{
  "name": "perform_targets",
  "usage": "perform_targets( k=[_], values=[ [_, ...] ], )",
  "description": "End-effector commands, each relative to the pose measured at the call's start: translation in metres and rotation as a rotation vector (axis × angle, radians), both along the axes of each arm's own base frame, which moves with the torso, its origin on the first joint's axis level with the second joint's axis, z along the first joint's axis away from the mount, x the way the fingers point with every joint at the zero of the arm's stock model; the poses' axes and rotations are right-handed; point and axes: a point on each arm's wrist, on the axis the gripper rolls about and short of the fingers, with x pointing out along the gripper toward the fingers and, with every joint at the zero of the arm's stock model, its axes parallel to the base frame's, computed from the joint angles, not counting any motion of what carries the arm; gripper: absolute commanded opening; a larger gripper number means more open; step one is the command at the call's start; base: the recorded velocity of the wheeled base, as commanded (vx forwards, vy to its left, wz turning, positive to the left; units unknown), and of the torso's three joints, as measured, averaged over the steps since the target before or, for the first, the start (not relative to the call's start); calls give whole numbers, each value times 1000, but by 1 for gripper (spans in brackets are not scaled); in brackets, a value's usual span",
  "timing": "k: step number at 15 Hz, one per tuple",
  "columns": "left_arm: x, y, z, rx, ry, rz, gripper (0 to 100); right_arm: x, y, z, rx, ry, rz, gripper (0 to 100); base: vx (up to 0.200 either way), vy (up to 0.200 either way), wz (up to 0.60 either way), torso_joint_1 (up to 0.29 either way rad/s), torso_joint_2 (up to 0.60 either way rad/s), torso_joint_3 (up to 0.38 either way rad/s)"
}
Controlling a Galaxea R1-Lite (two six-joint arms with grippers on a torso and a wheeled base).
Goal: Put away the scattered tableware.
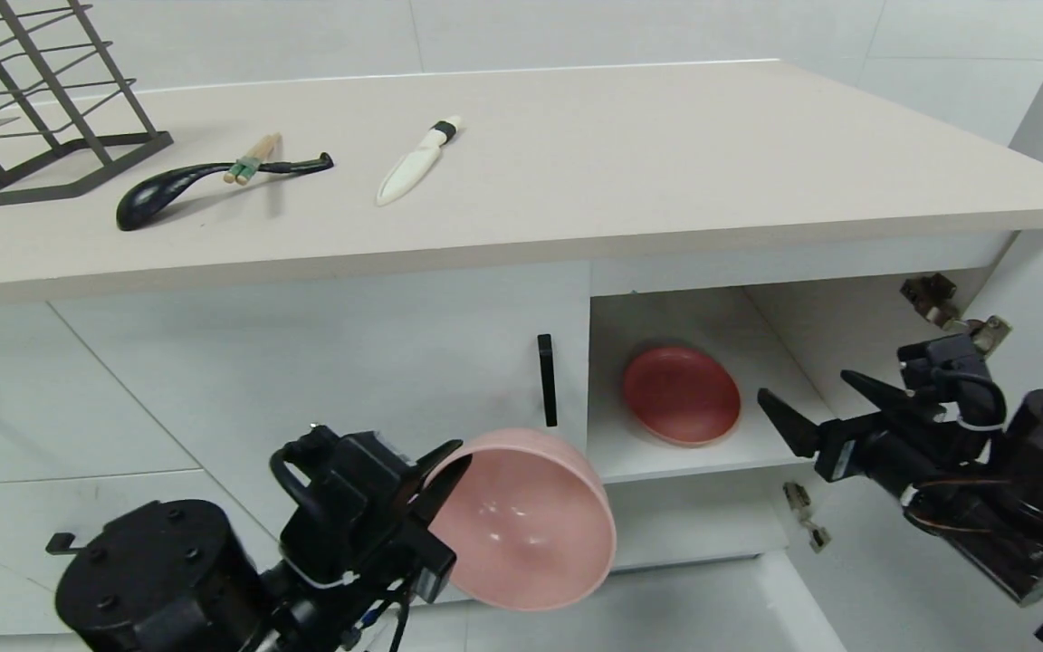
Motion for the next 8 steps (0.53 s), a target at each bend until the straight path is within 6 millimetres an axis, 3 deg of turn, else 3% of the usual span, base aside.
perform_targets(
  k=[1, 3, 8],
  values=[
    [5, -19, -5, 8, 4, -30, 0, -37, -14, 25, -4, -97, 2, 100, 0, 0, 0, 0, 0, 0],
    [6, -45, -13, 14, 8, -33, 0, -56, -21, 22, -85, -106, -3, 100, 0, 0, 0, 0, 0, 0],
    [25, -92, -15, -42, -41, -15, 0, -69, -27, 26, -73, -128, -6, 100, 0, 0, 0, 0, 0, 0]
  ],
)
